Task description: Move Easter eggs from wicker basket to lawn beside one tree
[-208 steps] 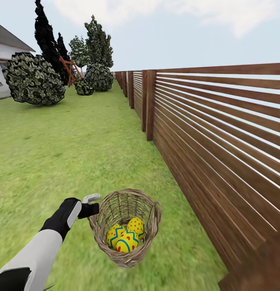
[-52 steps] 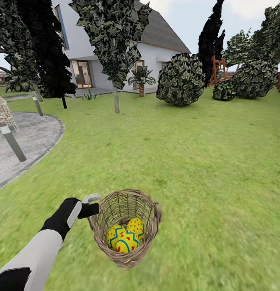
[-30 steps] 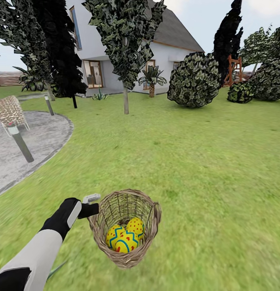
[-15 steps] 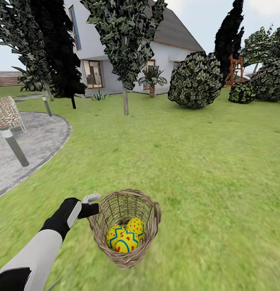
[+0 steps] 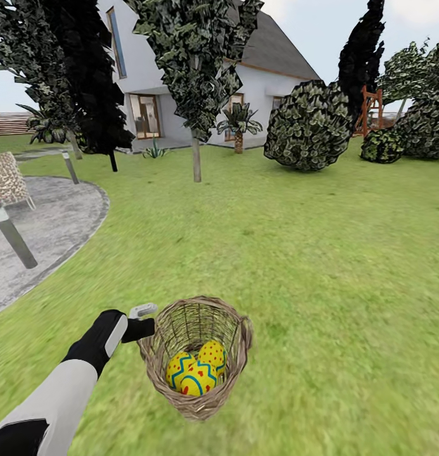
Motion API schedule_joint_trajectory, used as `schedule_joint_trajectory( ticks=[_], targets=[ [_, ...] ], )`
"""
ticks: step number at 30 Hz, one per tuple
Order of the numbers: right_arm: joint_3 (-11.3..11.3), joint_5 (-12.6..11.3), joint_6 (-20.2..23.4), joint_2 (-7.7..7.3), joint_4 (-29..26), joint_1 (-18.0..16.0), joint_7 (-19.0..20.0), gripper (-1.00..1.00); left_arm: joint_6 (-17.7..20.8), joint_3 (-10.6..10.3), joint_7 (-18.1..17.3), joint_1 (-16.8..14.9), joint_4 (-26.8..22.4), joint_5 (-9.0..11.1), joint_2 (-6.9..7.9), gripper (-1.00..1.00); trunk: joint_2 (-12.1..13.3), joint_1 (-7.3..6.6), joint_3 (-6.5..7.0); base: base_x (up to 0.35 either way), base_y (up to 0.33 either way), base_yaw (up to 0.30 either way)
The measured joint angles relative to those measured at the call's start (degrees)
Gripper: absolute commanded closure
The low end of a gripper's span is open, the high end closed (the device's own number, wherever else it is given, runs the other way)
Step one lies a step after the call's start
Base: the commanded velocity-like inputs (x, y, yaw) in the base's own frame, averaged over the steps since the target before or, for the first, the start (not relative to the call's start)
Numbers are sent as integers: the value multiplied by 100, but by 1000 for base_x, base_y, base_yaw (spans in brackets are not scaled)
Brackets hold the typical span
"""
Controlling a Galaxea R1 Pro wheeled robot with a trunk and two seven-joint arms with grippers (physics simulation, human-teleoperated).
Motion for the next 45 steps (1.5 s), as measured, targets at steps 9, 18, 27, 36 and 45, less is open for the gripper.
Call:
schedule_joint_trajectory(
  ticks=[9,18,27,36,45],
  targets=[
    [0,0,3,1,0,0,-2,-100,0,0,0,0,6,3,0,100,0,0,0,325,0,0],
    [0,0,1,1,0,0,1,-100,0,-1,0,0,6,4,0,100,0,0,0,324,0,0],
    [0,0,0,0,0,0,-3,-100,0,-1,0,0,8,2,0,100,0,0,0,324,0,0],
    [0,0,2,2,0,0,-1,-100,-2,-1,0,0,9,2,0,100,0,0,0,325,0,0],
    [0,0,2,3,0,0,1,-100,0,-2,0,0,5,3,0,100,0,0,0,325,0,0]
  ],
)
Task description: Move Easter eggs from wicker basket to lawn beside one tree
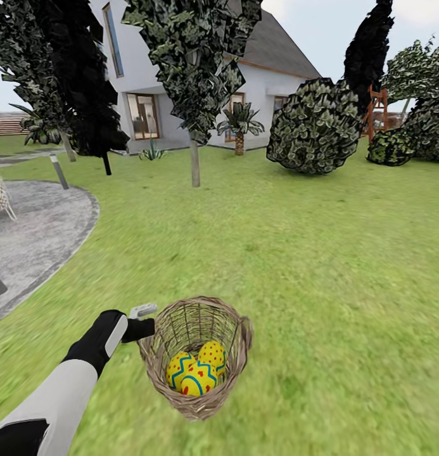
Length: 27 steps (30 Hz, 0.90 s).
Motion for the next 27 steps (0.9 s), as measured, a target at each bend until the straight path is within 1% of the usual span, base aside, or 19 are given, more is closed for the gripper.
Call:
schedule_joint_trajectory(
  ticks=[27],
  targets=[
    [0,0,-4,-2,0,0,-3,-100,0,1,0,0,-5,-1,0,100,0,0,0,325,0,0]
  ],
)
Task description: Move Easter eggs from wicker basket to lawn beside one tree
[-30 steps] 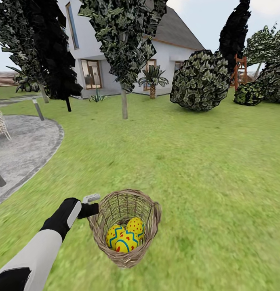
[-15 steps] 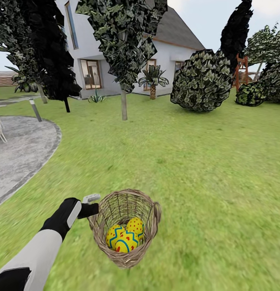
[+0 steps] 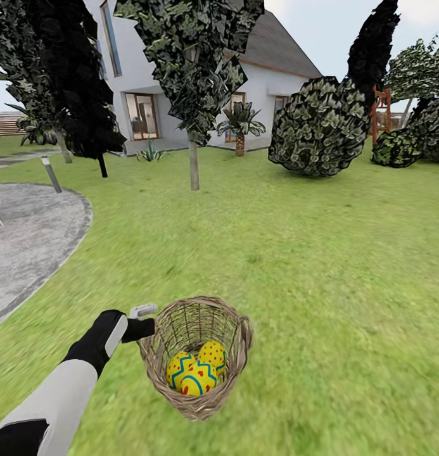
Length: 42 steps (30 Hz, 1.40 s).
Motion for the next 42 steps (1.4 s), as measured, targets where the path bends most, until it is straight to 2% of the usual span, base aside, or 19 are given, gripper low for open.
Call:
schedule_joint_trajectory(
  ticks=[42],
  targets=[
    [0,0,2,3,0,0,0,-100,1,1,0,0,0,-1,0,100,0,0,0,325,59,0]
  ],
)
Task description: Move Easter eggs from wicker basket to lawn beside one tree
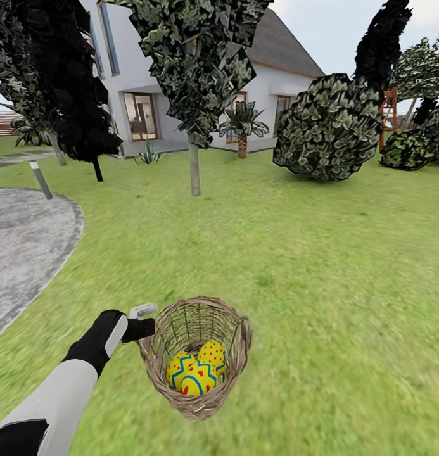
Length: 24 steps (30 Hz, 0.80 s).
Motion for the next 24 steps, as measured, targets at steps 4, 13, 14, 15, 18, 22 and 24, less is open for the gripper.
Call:
schedule_joint_trajectory(
  ticks=[4,13,14,15,18,22,24],
  targets=[
    [0,0,0,-1,0,0,-1,-100,0,0,0,0,0,-1,0,100,0,0,0,324,80,0],
    [0,0,0,-3,0,0,2,-100,0,0,0,0,0,0,0,100,0,0,0,324,80,0],
    [0,0,0,-1,0,0,0,-100,0,-3,0,0,0,0,0,100,0,0,0,324,80,0],
    [0,0,1,-3,0,0,1,-100,0,-3,0,0,0,0,0,100,0,0,0,324,80,0],
    [0,0,-3,-3,0,0,-3,-100,0,0,0,0,0,0,0,100,0,0,0,324,80,0],
    [0,0,0,-2,0,0,0,-100,0,-1,0,0,0,3,0,100,0,0,0,324,80,0],
    [0,0,1,-1,0,0,1,-100,0,-2,0,0,0,0,0,100,0,0,0,324,80,0]
  ],
)
